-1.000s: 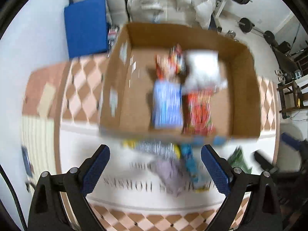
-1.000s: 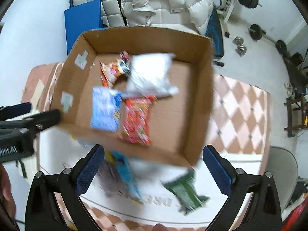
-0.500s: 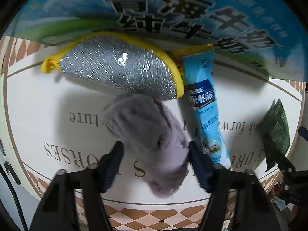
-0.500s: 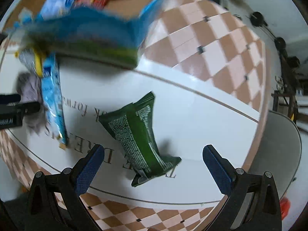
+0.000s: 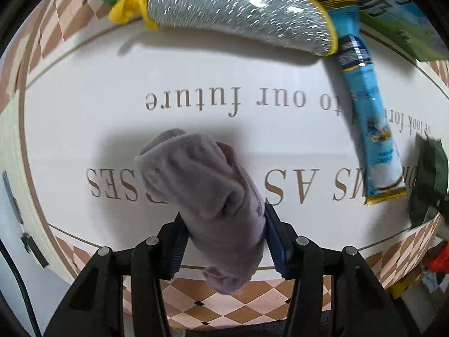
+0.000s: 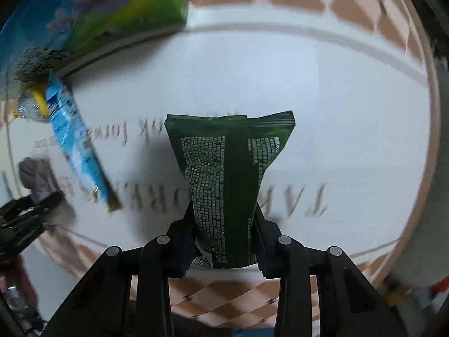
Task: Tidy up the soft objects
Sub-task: 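Grasp the lilac sock with left gripper while right grasps green snack bag, then lower the sock and green bag into the box and open both grippers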
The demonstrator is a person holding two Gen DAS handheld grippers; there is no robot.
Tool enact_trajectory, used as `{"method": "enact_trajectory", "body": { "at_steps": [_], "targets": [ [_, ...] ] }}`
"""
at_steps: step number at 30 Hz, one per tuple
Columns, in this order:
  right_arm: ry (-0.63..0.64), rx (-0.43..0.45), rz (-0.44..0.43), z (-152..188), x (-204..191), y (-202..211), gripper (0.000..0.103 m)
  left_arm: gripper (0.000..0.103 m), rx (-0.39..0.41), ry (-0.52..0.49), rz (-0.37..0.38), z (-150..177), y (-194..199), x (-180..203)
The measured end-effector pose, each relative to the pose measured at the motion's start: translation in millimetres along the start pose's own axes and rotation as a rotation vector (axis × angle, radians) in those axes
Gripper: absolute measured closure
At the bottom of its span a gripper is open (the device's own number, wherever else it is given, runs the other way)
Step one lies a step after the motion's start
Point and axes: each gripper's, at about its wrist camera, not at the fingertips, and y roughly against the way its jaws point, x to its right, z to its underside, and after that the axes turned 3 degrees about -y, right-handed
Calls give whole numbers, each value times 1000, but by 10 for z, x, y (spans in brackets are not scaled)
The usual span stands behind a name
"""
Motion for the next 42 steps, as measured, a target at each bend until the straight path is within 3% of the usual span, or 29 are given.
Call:
{"method": "enact_trajectory", "body": {
  "at_steps": [4,12,13,15,17,22,28,32,36,42],
  "targets": [
    [-41,24,-8,108,50,-23,63,47,5,31,54,-125,0,-72],
    [-51,34,35,57,-19,-59,58,46,20,52,50,-257,60,-81],
    [-51,35,40,67,-23,-67,58,47,22,57,47,-256,58,-84],
    [-52,37,52,70,-30,-78,59,66,36,63,36,-188,91,-100],
    [-47,49,57,96,-30,-71,64,66,46,64,31,-52,169,-97],
    [-1,79,-24,276,-197,206,70,66,115,28,59,120,607,-3],
    [100,226,-177,432,-560,1198,70,66,287,-53,139,151,1695,97],
    [147,339,-242,234,-784,1923,70,66,349,-78,136,-264,2318,7],
    [138,406,-185,-228,-924,2248,70,66,421,-40,19,-797,2540,-200],
    [85,356,-115,-957,-1293,2010,70,66,311,-8,-13,-1392,2278,-417]
  ]
}}
